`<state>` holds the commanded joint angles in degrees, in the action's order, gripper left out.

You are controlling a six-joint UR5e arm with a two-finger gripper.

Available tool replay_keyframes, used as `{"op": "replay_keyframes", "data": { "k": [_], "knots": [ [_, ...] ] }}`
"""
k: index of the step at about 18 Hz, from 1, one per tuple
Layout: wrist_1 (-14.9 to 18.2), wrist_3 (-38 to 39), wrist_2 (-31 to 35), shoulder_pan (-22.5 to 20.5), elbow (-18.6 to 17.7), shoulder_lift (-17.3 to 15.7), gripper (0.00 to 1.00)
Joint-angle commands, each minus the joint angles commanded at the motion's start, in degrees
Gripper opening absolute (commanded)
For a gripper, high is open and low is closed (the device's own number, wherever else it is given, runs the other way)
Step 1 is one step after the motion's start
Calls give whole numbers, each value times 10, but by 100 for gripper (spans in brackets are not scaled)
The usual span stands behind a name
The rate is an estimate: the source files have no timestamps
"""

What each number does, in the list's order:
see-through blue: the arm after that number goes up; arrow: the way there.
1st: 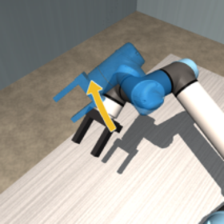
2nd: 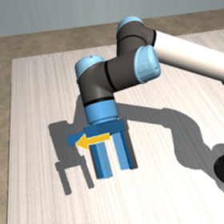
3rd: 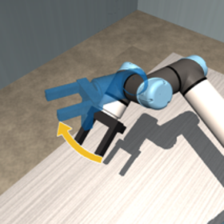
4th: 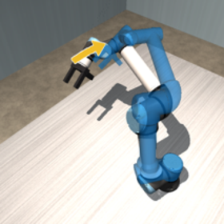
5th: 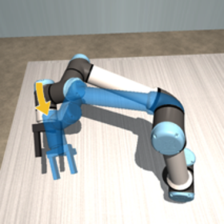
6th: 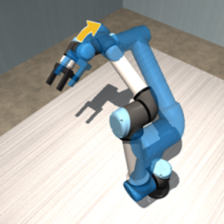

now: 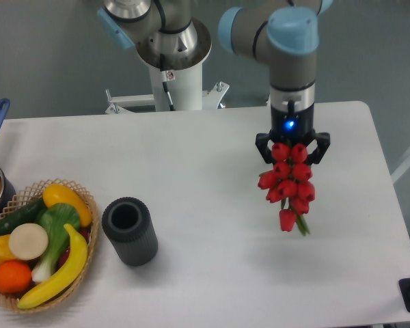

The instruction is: Place the flowers on the table

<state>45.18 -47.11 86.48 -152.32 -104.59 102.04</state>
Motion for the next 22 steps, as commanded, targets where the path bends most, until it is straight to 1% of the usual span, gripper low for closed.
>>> {"op": "replay_keyframes", "data": {
  "k": [3, 9, 18, 22],
  "knots": [
    [0, 3, 0, 4, -12, 10, 47],
    [0, 5, 0, 4, -21, 26, 47],
    [0, 11, 10, 27, -20, 61, 49],
    [0, 25, 12, 40, -11, 78, 49]
  ]
}}
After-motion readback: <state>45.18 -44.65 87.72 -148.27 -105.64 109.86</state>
